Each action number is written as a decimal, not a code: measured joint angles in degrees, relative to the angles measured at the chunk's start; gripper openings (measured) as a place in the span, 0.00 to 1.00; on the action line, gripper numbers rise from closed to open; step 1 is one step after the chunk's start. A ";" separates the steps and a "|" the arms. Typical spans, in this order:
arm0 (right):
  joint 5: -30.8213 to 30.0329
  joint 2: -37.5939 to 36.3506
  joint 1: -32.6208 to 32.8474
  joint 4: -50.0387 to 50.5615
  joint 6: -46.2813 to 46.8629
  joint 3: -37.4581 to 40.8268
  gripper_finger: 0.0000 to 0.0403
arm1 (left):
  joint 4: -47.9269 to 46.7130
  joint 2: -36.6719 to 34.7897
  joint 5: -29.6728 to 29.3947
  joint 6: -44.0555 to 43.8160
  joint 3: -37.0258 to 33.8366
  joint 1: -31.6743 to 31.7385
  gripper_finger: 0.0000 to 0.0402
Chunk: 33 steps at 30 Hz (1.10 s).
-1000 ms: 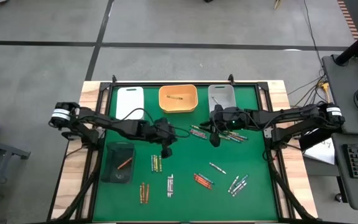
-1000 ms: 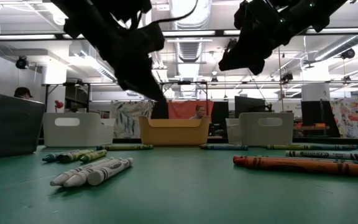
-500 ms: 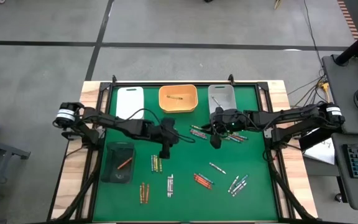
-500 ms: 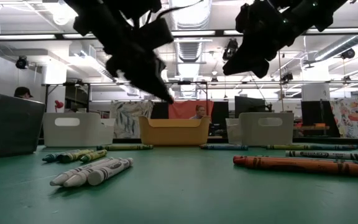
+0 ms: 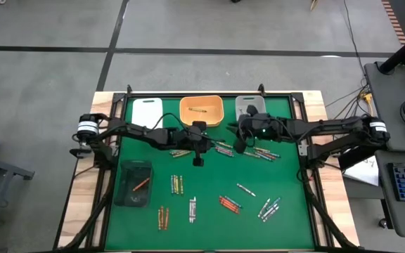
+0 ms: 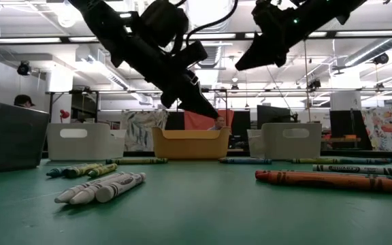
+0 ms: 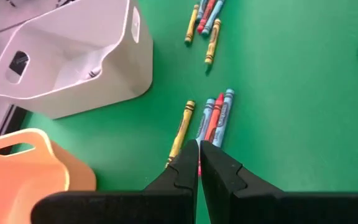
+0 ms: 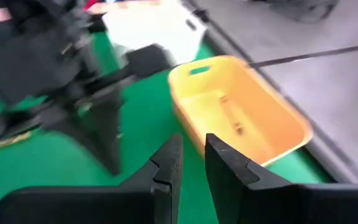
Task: Sort crayons
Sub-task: Put the blue crayon into the white bin
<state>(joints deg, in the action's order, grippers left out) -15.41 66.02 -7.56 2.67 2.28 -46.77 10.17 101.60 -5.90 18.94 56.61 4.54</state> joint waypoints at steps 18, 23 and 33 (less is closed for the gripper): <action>-1.13 -1.84 -0.74 2.95 -1.09 -1.69 0.15 | -3.73 -12.61 -2.00 4.94 -0.03 2.52 0.00; -1.12 -1.96 -0.99 2.91 -0.76 -1.69 0.15 | -2.14 -11.60 2.45 3.19 0.11 3.08 0.00; -1.09 -2.21 -0.72 9.13 1.23 -1.65 0.15 | -2.52 -5.37 4.28 -3.42 0.64 1.55 0.00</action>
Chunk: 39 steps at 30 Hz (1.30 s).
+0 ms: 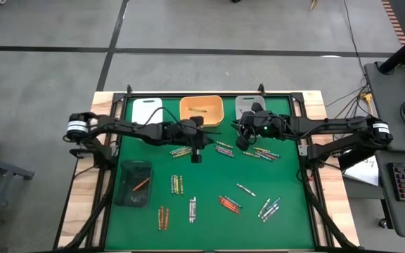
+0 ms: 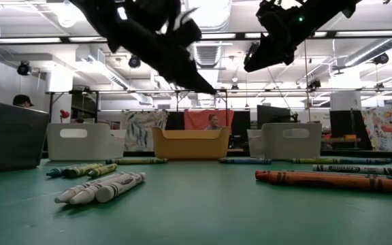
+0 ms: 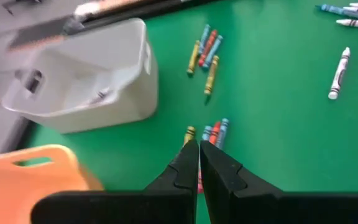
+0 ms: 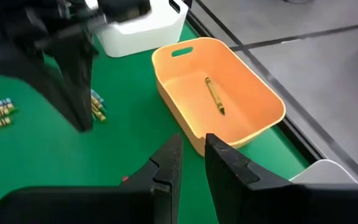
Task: Sort crayons
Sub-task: Put the blue crayon into the white bin
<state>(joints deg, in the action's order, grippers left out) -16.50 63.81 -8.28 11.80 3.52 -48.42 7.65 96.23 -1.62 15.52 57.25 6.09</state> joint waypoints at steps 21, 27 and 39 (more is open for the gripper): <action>0.20 -0.07 -0.02 6.93 -5.35 0.00 0.15 | 2.62 13.90 4.98 -2.85 4.95 -0.46 0.00; 2.48 -0.04 -0.02 14.59 -0.62 0.00 0.15 | 2.70 13.90 4.96 -3.03 4.55 -0.44 0.00; 2.53 0.00 -0.01 14.95 -0.51 0.00 0.15 | 6.31 16.06 5.12 -4.10 4.55 -1.19 0.08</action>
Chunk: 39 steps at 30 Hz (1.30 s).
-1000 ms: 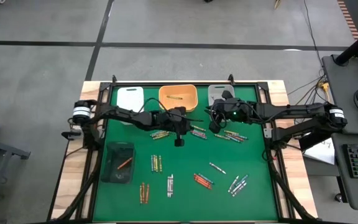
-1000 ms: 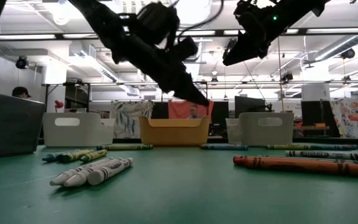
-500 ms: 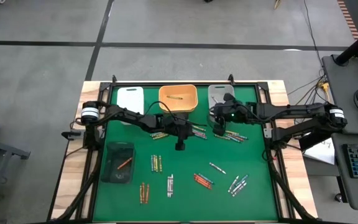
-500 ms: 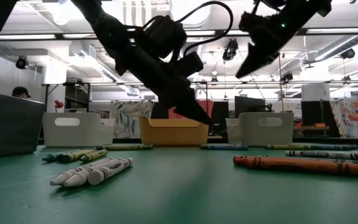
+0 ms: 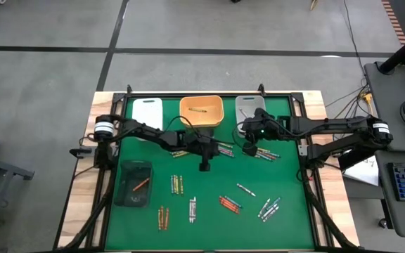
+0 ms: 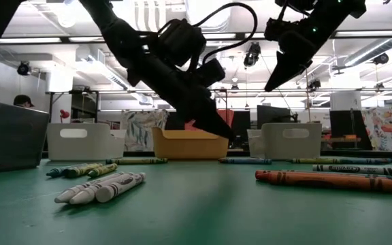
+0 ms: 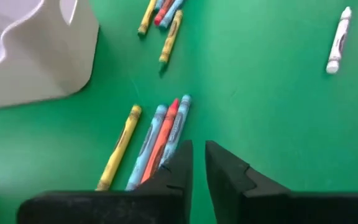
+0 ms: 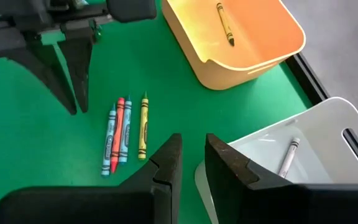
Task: Sort crayons
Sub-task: Put the blue crayon into the white bin
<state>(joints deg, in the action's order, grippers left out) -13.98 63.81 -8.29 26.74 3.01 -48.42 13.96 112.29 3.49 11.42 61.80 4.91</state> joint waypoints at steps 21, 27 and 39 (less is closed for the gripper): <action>-0.02 0.02 0.01 -0.07 0.01 0.00 0.15 | 5.23 5.51 -2.85 1.25 0.26 0.18 0.24; -0.04 0.04 -0.01 -0.07 0.01 0.00 0.15 | 6.38 6.44 -3.57 1.49 0.31 0.19 0.24; -0.04 0.04 0.00 -0.02 0.02 0.00 0.15 | 6.05 7.17 -2.63 0.94 0.33 0.55 0.24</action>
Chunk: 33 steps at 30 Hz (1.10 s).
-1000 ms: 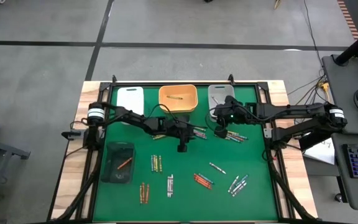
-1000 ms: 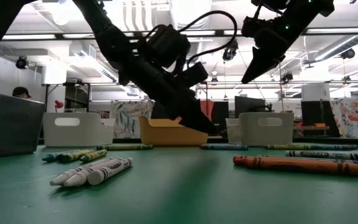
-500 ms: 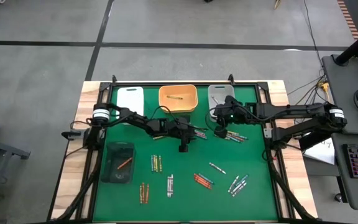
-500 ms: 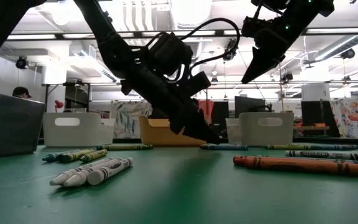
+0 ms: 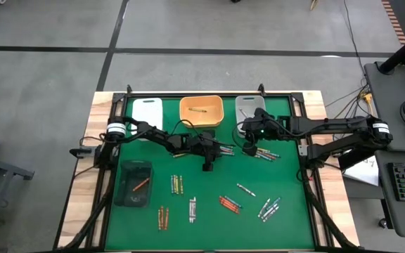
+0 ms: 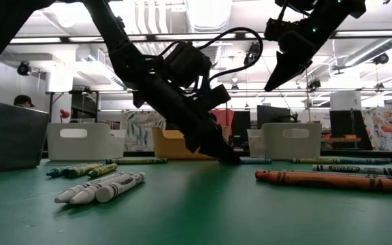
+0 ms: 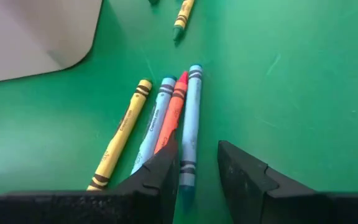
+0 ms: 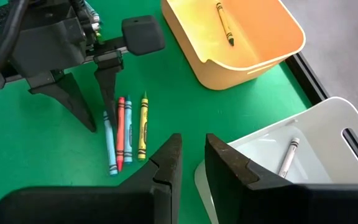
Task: Sort crayons
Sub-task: Put the blue crayon into the white bin
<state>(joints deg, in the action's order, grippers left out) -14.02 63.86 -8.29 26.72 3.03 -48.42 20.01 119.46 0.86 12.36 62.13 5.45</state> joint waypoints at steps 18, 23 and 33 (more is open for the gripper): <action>0.01 0.00 0.01 -0.02 0.00 0.04 0.15 | -0.44 -0.03 1.74 -1.56 -0.66 0.07 0.19; 0.01 0.00 0.00 -0.11 0.00 0.04 0.15 | 1.75 1.63 3.39 -3.85 -0.66 0.11 0.19; 0.00 0.00 0.01 -0.13 -0.02 0.09 0.15 | 2.07 2.01 3.64 -5.83 -0.63 0.09 0.19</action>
<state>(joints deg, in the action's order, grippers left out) -14.02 63.86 -8.28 26.59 3.01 -48.34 22.08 121.47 4.50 6.53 61.49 5.54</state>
